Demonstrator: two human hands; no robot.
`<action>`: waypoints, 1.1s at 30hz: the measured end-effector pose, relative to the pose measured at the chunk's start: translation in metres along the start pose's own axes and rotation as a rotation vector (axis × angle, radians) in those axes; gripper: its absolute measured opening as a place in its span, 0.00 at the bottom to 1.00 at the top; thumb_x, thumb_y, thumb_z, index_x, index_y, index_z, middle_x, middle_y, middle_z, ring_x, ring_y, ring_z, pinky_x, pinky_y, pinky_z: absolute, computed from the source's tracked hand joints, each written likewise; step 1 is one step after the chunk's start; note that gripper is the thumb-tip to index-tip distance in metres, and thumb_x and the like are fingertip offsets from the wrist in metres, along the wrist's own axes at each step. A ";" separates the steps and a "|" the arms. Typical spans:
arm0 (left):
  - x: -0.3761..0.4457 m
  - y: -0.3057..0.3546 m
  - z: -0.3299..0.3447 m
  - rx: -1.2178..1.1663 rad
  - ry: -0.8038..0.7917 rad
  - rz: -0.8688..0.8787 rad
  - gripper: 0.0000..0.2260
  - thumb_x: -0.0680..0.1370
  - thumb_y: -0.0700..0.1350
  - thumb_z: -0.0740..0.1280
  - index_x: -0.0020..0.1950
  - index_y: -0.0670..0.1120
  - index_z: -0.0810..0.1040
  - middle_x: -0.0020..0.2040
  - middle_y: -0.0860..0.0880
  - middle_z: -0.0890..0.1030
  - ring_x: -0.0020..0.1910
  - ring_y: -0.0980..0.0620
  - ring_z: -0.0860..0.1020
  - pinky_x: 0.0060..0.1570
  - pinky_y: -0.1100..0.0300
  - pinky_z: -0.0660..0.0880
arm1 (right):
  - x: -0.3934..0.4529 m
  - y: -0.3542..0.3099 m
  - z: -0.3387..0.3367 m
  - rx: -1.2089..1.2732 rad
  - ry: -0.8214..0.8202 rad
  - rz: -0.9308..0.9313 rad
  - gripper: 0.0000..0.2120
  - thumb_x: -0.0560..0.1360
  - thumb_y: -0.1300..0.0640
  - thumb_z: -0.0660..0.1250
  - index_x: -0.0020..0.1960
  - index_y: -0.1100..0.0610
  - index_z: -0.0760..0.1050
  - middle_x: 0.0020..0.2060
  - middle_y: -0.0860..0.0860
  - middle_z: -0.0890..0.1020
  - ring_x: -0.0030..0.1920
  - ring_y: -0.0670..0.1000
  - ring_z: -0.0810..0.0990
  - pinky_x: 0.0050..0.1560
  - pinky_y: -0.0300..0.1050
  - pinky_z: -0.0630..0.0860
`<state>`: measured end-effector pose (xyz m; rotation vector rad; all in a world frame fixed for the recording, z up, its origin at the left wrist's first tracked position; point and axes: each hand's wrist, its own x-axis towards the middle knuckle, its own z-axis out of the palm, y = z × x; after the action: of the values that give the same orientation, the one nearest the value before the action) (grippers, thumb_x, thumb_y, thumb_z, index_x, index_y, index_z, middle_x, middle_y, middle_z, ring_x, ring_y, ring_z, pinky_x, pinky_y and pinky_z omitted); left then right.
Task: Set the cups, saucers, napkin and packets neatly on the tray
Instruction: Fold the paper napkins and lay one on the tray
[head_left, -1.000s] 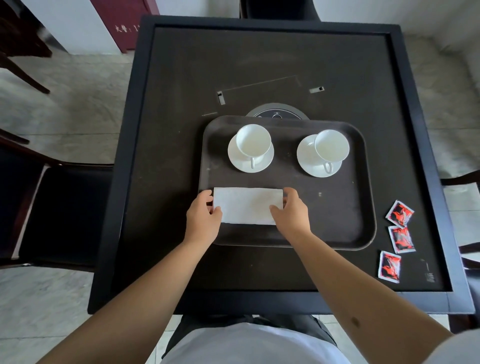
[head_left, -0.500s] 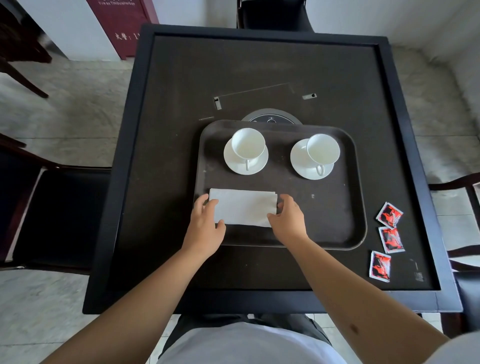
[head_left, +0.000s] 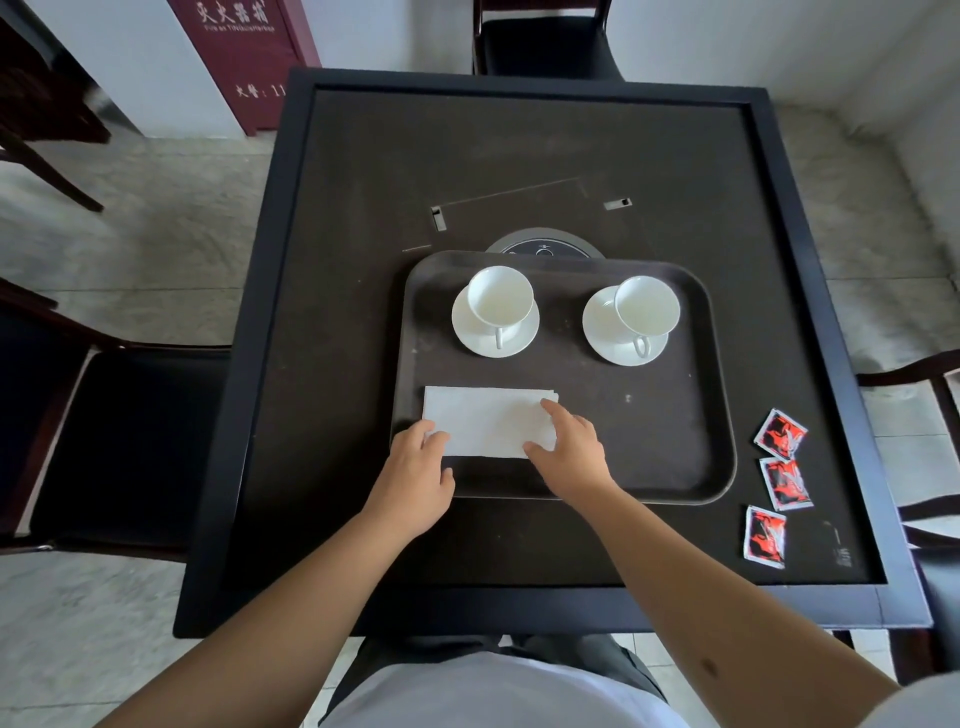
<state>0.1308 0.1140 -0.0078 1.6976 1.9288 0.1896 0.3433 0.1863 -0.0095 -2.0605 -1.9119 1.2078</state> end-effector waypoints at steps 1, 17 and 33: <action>0.000 0.000 0.000 0.024 -0.001 0.007 0.20 0.78 0.44 0.66 0.70 0.44 0.70 0.74 0.45 0.64 0.73 0.47 0.60 0.66 0.56 0.68 | -0.002 0.001 0.001 -0.106 -0.004 -0.059 0.31 0.76 0.47 0.66 0.76 0.47 0.58 0.73 0.48 0.66 0.74 0.54 0.60 0.69 0.57 0.61; 0.004 -0.005 0.002 0.376 -0.152 0.134 0.30 0.81 0.61 0.53 0.79 0.51 0.50 0.80 0.43 0.42 0.78 0.41 0.45 0.73 0.44 0.53 | -0.020 0.005 0.015 -0.583 -0.024 -0.287 0.34 0.78 0.38 0.59 0.77 0.50 0.52 0.79 0.52 0.48 0.78 0.55 0.44 0.73 0.57 0.51; -0.005 0.060 -0.001 0.444 -0.120 0.219 0.32 0.76 0.67 0.54 0.76 0.53 0.56 0.80 0.44 0.51 0.77 0.41 0.51 0.71 0.41 0.55 | -0.067 0.042 -0.022 -0.501 0.063 -0.264 0.36 0.75 0.33 0.59 0.76 0.48 0.54 0.79 0.51 0.53 0.77 0.54 0.52 0.73 0.56 0.55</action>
<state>0.1822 0.1205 0.0222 2.1513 1.7829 -0.2757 0.3964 0.1280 0.0151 -1.9130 -2.5523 0.6452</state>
